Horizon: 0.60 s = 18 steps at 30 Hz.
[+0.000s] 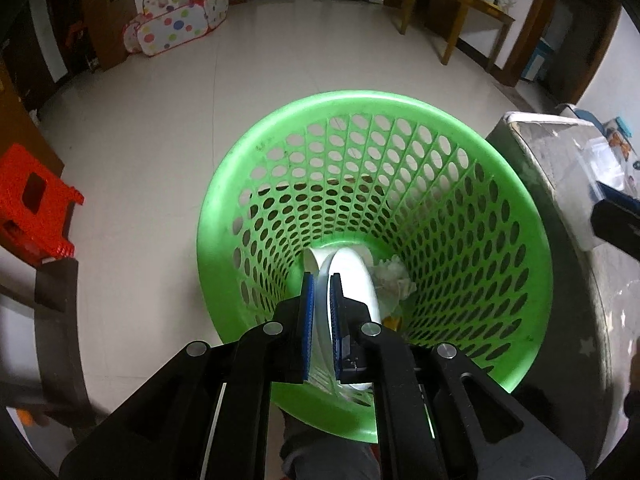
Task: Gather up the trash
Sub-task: 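Carry the plate and clear tray over the wastebasket and release both, then move both open grippers back toward the table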
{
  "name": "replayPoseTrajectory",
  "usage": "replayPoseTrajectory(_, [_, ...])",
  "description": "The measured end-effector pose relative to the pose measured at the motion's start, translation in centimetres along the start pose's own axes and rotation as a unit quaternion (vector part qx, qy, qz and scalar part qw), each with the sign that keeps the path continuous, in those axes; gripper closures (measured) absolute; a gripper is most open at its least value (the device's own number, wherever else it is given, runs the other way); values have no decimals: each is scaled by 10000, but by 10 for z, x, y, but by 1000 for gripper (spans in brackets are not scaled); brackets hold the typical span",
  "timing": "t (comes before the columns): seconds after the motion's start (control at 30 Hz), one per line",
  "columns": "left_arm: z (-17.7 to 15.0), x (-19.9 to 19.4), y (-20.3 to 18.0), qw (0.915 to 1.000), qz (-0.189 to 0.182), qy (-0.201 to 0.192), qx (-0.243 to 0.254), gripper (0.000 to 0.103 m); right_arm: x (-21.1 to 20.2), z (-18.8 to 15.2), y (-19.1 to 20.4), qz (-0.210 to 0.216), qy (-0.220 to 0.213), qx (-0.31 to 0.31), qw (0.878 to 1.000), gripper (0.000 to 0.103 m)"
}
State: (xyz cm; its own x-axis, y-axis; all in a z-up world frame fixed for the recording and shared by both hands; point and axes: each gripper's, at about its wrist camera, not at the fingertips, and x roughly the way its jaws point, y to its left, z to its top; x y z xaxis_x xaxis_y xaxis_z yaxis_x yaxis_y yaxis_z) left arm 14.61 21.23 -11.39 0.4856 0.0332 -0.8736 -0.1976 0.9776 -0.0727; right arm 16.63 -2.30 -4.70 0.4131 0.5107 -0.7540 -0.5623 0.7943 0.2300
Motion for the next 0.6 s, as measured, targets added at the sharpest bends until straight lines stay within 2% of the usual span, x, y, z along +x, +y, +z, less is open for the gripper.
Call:
replayPoseTrajectory(0.17, [-2,0,9,9999,-94,17,-137,92,14,0,1,133,118,95,9998,17])
replayPoseTrajectory(0.3, [-3,-5,13,9997,-114,-46,-212,82,24,2,4,209,196,129,9995,16])
replayPoseTrajectory(0.6, [-2,-15,18,9992,-132,-149,-344,65,31,3,12,284,238,56,9993,11])
